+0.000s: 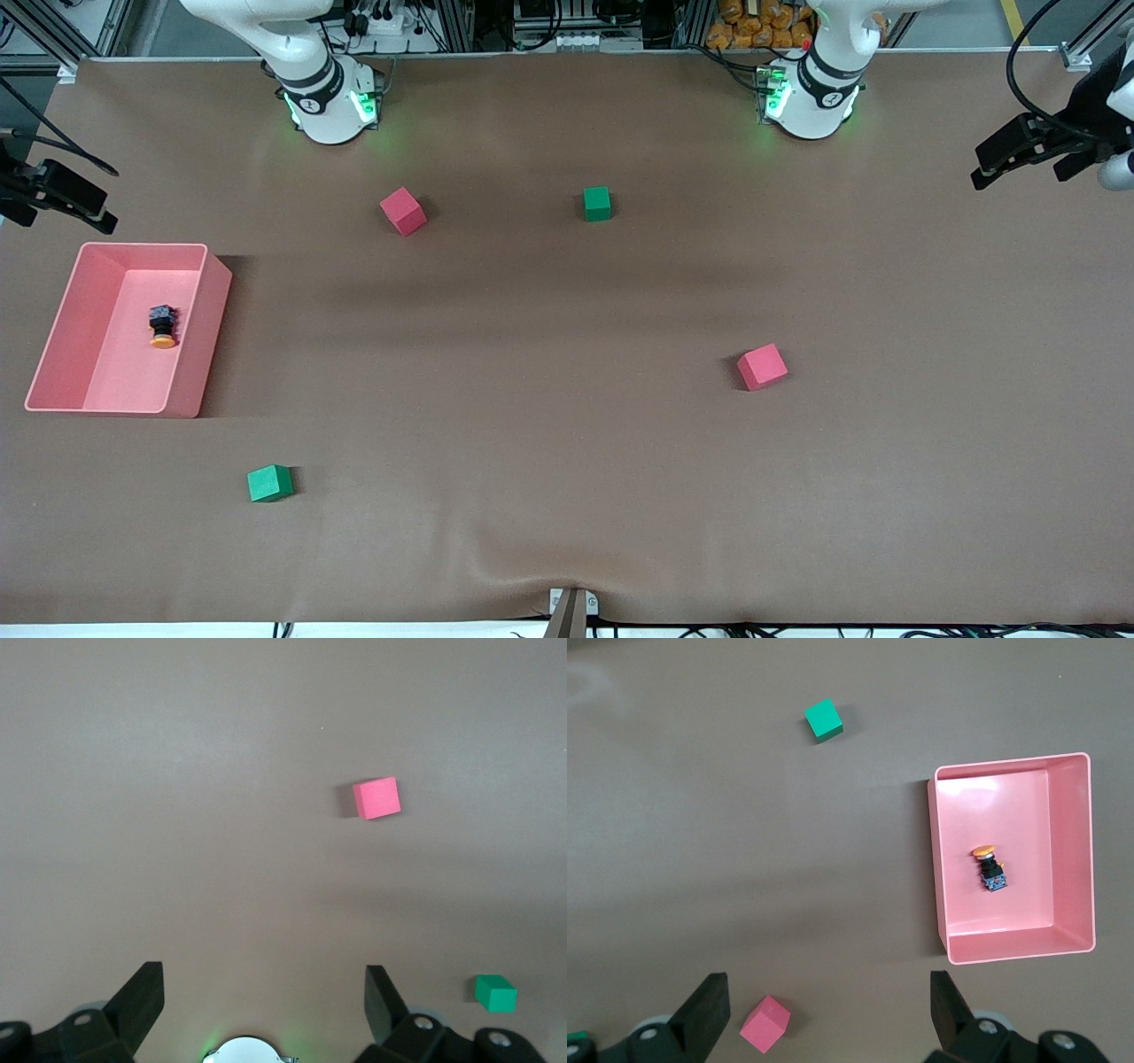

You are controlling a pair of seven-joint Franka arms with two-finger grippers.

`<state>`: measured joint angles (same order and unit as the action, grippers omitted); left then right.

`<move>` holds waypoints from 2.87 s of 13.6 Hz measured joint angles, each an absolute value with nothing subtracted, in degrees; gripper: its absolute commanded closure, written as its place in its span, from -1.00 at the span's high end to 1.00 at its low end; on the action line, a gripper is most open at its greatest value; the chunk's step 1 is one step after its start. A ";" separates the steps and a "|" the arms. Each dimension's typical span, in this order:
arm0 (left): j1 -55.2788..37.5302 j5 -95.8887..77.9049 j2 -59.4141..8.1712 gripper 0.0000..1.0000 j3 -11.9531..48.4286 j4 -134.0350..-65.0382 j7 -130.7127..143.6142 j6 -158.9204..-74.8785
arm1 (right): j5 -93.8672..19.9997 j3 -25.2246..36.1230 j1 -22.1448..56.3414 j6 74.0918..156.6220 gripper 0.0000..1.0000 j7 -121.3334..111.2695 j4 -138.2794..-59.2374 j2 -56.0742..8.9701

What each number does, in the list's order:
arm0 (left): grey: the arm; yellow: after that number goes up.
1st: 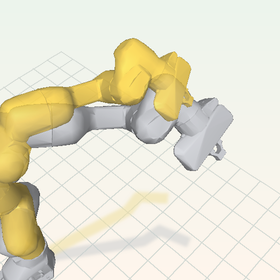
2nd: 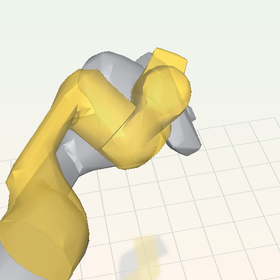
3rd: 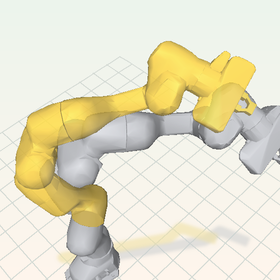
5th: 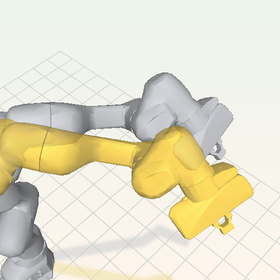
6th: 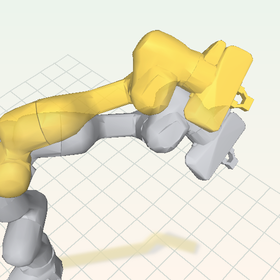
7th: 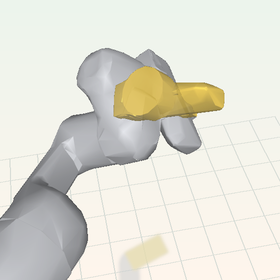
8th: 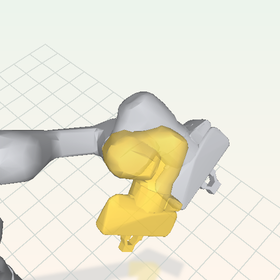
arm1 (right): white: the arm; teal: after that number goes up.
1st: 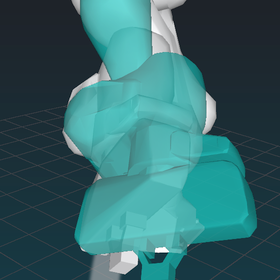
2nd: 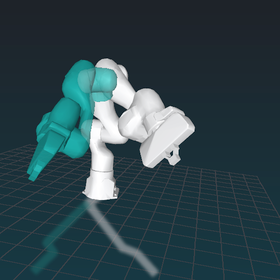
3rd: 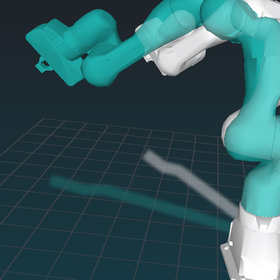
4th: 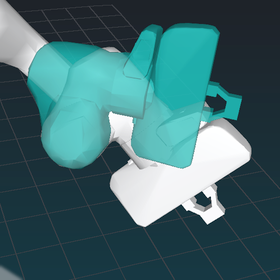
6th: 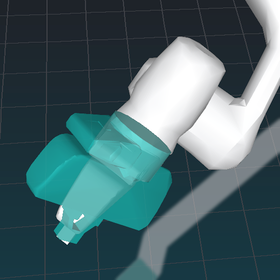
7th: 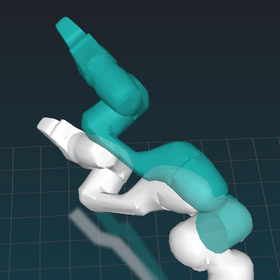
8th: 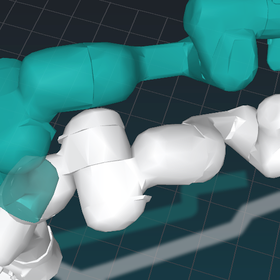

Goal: Place and upright button with both arms
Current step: 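Reach the right gripper toward the yellow button in the pink tray, then lower the right gripper and grasp the yellow button's body, then lift the button out of the tray with the right gripper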

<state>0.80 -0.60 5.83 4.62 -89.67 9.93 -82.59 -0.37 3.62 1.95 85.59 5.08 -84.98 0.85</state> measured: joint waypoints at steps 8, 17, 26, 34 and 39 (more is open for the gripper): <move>0.41 4.80 5.79 1.00 5.47 -89.13 9.93 -82.52 | -0.37 3.88 1.64 85.56 1.00 5.15 -84.99 0.77; 2.06 -0.44 5.41 1.00 4.86 -89.15 9.93 -82.25 | -0.06 4.61 -13.29 89.97 1.00 -9.86 -88.54 -8.60; 1.55 -0.51 4.91 1.00 7.52 -89.20 9.93 -82.32 | -0.35 4.62 -23.15 124.52 1.00 -30.45 -106.00 -24.13; 1.54 -0.51 1.79 1.00 7.65 -89.21 9.93 -86.73 | -2.19 4.08 -23.41 131.33 0.33 -30.97 -106.02 -32.48; 1.49 -0.51 -0.43 1.00 8.03 -89.22 9.93 -88.90 | -2.31 4.04 -23.78 132.49 -1.00 -32.81 -105.79 -34.48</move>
